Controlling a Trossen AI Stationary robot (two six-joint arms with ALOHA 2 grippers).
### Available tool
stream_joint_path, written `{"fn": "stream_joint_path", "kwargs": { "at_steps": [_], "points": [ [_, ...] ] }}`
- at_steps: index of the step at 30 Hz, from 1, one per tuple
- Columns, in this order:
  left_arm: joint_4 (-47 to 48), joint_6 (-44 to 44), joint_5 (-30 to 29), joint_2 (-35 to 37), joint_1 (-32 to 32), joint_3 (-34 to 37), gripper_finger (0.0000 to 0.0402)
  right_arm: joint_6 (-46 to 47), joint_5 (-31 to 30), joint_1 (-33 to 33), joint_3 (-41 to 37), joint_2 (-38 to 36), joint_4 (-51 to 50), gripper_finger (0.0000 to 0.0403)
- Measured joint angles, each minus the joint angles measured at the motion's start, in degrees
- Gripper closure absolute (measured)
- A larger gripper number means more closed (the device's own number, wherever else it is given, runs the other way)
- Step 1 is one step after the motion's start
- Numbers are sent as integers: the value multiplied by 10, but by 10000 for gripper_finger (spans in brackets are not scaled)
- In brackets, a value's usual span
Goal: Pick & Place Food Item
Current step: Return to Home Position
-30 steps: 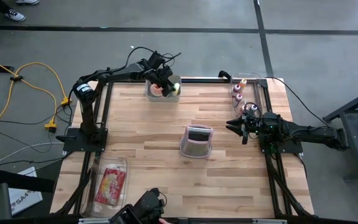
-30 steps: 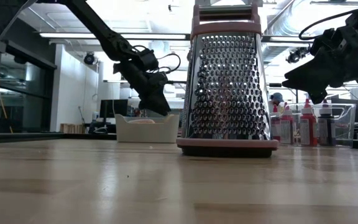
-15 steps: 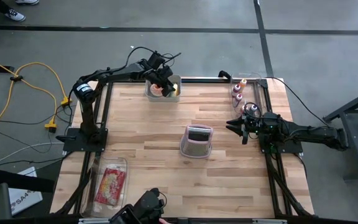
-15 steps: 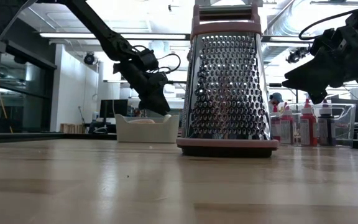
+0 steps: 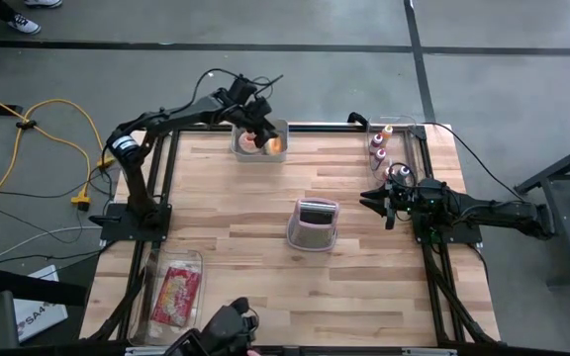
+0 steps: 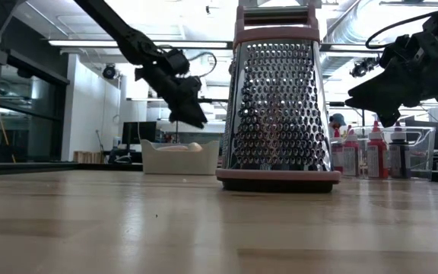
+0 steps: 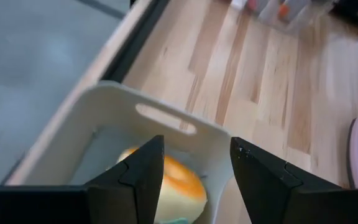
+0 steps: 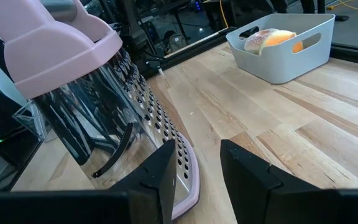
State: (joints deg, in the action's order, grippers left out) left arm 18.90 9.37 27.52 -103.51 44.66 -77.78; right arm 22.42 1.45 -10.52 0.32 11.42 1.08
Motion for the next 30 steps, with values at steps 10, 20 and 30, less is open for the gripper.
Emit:
{"fn": "stream_joint_path", "kwargs": {
  "at_steps": [10, 20, 30],
  "points": [
    [17, 8, -29, 63, -19, -1, 222, 0, 0, 0, 0, 0, 0, 289],
    [28, 8, -38, 65, -28, -1, 222, 0, 0, 0, 0, 0, 0, 289],
    [102, 78, -28, 66, -38, -1, 222, 0, 0, 0, 0, 0, 0, 289]
  ]
}}
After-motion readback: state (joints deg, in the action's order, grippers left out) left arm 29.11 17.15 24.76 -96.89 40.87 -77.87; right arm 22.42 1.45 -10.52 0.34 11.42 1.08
